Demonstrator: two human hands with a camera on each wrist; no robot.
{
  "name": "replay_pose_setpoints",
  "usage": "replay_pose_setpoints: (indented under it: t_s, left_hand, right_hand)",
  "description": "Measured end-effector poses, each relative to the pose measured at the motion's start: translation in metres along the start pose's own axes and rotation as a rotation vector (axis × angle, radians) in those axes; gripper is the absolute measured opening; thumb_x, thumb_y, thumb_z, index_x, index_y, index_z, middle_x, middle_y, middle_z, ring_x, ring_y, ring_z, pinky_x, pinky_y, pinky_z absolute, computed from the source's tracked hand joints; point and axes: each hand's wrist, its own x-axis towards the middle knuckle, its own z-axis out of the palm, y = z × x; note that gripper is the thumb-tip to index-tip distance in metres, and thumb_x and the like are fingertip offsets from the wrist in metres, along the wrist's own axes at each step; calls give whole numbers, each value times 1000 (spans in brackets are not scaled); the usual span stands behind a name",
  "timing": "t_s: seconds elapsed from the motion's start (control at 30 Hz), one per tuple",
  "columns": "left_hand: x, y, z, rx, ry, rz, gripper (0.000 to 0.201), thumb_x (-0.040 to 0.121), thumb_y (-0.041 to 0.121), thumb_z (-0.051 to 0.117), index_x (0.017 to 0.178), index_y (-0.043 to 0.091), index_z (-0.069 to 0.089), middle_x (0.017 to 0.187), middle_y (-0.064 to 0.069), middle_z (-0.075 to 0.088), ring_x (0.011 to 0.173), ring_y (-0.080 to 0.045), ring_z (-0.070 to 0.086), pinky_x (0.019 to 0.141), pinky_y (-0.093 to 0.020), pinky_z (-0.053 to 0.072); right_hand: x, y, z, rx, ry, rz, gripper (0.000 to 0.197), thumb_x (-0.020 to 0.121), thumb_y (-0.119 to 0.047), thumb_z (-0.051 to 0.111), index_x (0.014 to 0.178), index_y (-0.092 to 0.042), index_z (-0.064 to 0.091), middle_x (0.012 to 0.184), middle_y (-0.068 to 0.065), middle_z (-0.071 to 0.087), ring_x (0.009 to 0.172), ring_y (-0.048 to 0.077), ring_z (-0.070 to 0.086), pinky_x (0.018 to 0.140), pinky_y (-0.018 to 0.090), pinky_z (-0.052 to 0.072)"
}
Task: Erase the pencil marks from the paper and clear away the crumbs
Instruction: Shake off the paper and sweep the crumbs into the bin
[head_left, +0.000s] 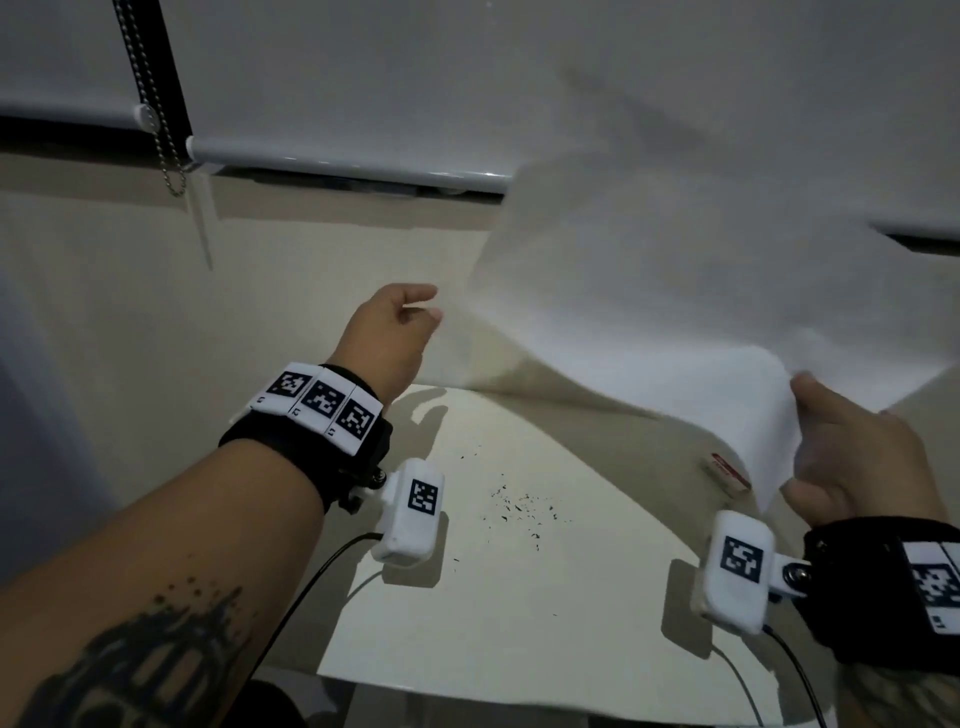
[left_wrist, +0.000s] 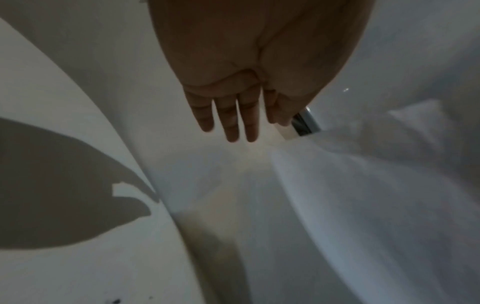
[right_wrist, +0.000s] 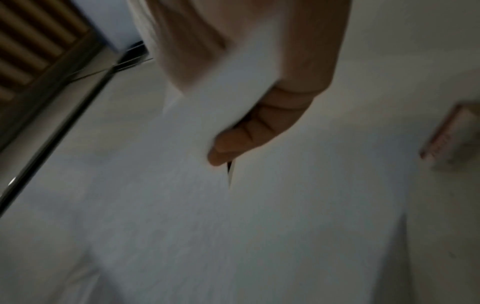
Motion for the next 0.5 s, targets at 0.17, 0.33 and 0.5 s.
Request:
replay_pose_setpoints:
  t_s: [0.17, 0.33, 0.5]
  left_hand:
    - [2, -33, 14, 832, -315, -172, 49, 102, 33, 43, 144, 9, 39, 146, -16, 44, 131, -33, 44, 107, -36, 34]
    - [-4, -72, 45, 1216, -506, -271, 68, 92, 61, 34, 137, 10, 43, 144, -16, 39, 129, -40, 37, 107, -47, 30]
    - [-35, -50, 59, 1068, -831, -232, 92, 76, 59, 15, 156, 14, 18, 163, -14, 5, 149, -37, 4, 118, -56, 5]
  right_hand:
    - [-1, 20, 15, 394, -4, 172, 12, 97, -24, 58, 97, -14, 64, 77, -4, 75, 66, 9, 73, 54, 24, 57]
    - [-13, 46, 34, 715, 30, 300, 18, 102, -11, 49, 96, 0, 62, 70, 9, 74, 61, 14, 73, 55, 22, 58]
    - [-20, 60, 39, 787, 63, 317, 17, 101, -10, 50, 96, 2, 62, 71, 10, 74, 65, 15, 73, 67, 22, 60]
